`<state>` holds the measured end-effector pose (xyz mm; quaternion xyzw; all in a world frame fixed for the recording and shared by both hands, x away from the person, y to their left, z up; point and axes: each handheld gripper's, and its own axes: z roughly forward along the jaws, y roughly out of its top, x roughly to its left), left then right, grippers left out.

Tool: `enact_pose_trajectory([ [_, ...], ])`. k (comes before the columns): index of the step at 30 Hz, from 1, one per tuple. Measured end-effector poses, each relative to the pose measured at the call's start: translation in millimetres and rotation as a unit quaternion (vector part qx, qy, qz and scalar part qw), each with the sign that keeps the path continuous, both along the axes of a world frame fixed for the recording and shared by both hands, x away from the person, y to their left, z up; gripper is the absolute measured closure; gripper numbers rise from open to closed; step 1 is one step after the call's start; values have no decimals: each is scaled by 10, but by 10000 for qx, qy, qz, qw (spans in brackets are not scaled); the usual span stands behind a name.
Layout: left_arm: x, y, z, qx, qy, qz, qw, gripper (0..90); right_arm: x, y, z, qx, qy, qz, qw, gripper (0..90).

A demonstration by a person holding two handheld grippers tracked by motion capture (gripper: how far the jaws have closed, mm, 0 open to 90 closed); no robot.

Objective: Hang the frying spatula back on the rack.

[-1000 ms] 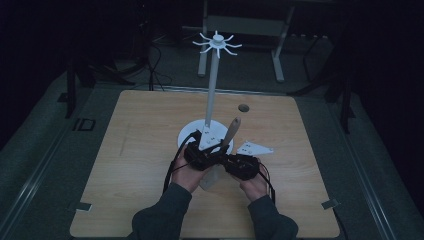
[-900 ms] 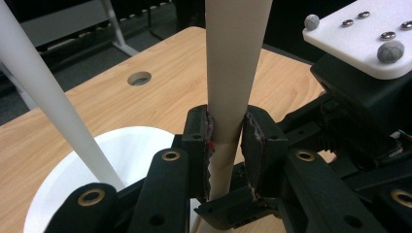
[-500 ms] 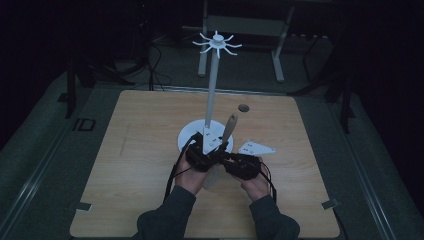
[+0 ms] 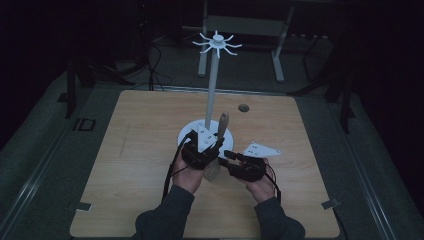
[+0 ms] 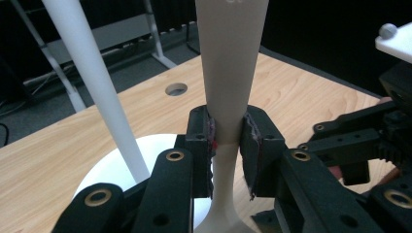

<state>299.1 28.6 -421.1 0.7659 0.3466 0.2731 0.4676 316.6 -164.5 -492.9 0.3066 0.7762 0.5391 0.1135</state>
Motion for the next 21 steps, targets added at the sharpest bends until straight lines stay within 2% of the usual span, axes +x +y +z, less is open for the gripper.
enact_pose_trajectory([
  [4, 4, 16, 19, -55, -36, 51, 10000, 753, -15, -55, -14, -18, 2, -61, 10000, 584],
  [6, 11, 29, 36, -136, -58, 101, 9998, 753, -45, -186, -52, -31, 23, -195, 9998, 568],
  [8, 16, 35, 50, -179, -56, 138, 9997, 752, -79, -238, -75, -170, -41, -261, 9995, 563],
  [11, 29, 41, 71, -220, -94, 200, 9995, 752, -122, -325, -111, -234, -57, -318, 9992, 555],
  [17, 54, 65, 131, -350, -134, 340, 9987, 752, -146, -463, -166, -197, -26, -482, 9986, 538],
  [21, 71, 84, 190, -441, -181, 454, 9978, 752, -158, -551, -201, -269, -25, -608, 9978, 531],
])
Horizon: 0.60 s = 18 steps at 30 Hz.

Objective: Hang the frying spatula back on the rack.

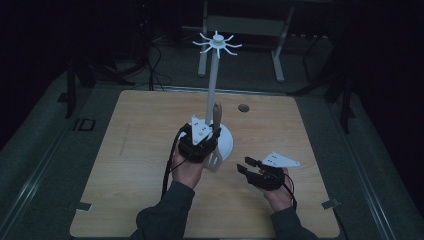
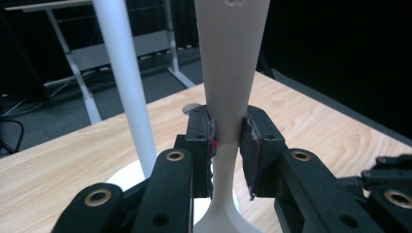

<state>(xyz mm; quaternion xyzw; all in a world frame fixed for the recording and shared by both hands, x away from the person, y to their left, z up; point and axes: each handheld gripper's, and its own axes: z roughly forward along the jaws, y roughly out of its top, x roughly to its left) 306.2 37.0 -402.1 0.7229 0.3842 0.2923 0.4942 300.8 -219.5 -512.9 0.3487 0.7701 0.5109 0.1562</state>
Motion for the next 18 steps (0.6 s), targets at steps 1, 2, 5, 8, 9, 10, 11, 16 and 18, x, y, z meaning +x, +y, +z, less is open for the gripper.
enact_pose_trajectory([
  [1, 0, 0, 0, 0, 0, 0, 10000, 751, 0, 0, 0, 0, 0, 0, 10000, 531],
  [2, 12, 7, 30, -45, -22, 55, 10000, 751, 0, -19, -3, 3, -17, -20, 10000, 529],
  [5, 33, 6, 78, -50, -47, 102, 9999, 751, 3, -81, -23, 23, 19, -130, 9999, 527],
  [8, 60, -4, 144, -23, -86, 188, 9998, 751, 4, -127, -48, 26, 39, -211, 9998, 527],
  [9, 60, -4, 144, -23, -86, 188, 9998, 751, 4, -127, -48, 26, 39, -211, 9998, 527],
  [10, 66, -8, 159, -44, -92, 217, 9997, 751, 4, -133, -50, 35, 41, -224, 9997, 527],
  [11, 72, -8, 175, -45, -104, 252, 9996, 750, 4, -138, -51, 48, 43, -233, 9997, 527],
  [16, 91, -22, 242, -53, -181, 433, 9989, 750, 9, -157, -69, 75, 69, -264, 9996, 524],
  [18, 101, -24, 261, -79, -190, 519, 9984, 750, 12, -159, -73, 68, 64, -266, 9996, 524],
])
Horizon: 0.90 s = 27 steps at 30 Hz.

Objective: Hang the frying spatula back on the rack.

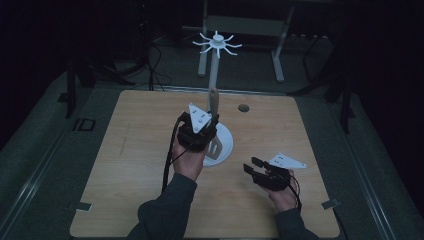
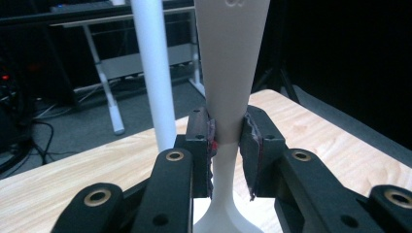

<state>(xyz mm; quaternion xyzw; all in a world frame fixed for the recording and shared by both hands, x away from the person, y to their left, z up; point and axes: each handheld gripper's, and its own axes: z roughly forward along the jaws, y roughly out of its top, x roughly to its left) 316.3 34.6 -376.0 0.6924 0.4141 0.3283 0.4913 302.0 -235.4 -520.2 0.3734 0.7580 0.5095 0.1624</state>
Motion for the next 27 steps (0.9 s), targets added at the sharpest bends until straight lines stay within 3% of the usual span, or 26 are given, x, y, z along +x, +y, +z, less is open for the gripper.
enact_pose_trajectory([
  [15, 51, -34, 156, 55, -164, 457, 9988, 751, 10, -42, -20, 80, 37, -38, 10000, 520],
  [27, 78, -68, 191, 58, -187, 773, 9968, 750, 17, -74, -45, 84, 105, -70, 9999, 514],
])
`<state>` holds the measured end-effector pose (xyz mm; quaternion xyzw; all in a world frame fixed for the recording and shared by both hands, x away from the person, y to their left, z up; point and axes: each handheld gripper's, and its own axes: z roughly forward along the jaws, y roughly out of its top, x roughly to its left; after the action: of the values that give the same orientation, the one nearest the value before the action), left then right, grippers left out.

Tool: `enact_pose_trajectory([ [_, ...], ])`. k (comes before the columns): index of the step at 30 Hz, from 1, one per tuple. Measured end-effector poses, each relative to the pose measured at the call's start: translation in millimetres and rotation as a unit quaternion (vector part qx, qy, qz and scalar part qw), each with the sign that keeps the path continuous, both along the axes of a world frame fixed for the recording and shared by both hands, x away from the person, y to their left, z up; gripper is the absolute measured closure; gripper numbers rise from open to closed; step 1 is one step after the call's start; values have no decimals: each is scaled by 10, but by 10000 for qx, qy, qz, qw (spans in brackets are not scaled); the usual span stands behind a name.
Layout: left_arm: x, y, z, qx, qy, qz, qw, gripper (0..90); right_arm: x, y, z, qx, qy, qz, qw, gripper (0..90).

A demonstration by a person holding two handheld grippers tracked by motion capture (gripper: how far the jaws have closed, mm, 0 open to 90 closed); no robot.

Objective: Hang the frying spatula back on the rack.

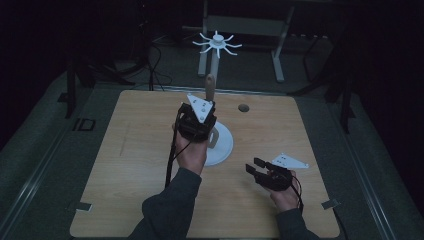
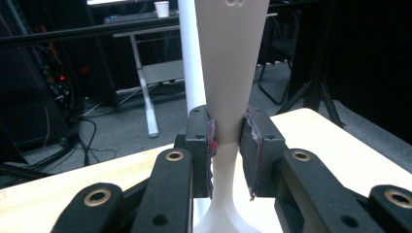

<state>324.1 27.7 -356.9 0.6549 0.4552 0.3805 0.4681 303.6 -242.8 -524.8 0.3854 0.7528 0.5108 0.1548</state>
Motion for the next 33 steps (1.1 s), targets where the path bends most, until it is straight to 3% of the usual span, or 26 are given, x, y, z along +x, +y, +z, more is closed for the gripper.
enact_pose_trajectory([
  [6, 12, -8, 26, -69, -52, 119, 9999, 750, 0, 20, -10, -34, 1, 29, 10000, 513],
  [18, 55, -58, 71, 54, -104, 355, 9993, 751, -5, 19, -29, -32, 47, 42, 10000, 511],
  [33, 75, -189, 198, 61, -213, 466, 9987, 749, -3, 1, -37, -13, 51, 20, 10000, 510],
])
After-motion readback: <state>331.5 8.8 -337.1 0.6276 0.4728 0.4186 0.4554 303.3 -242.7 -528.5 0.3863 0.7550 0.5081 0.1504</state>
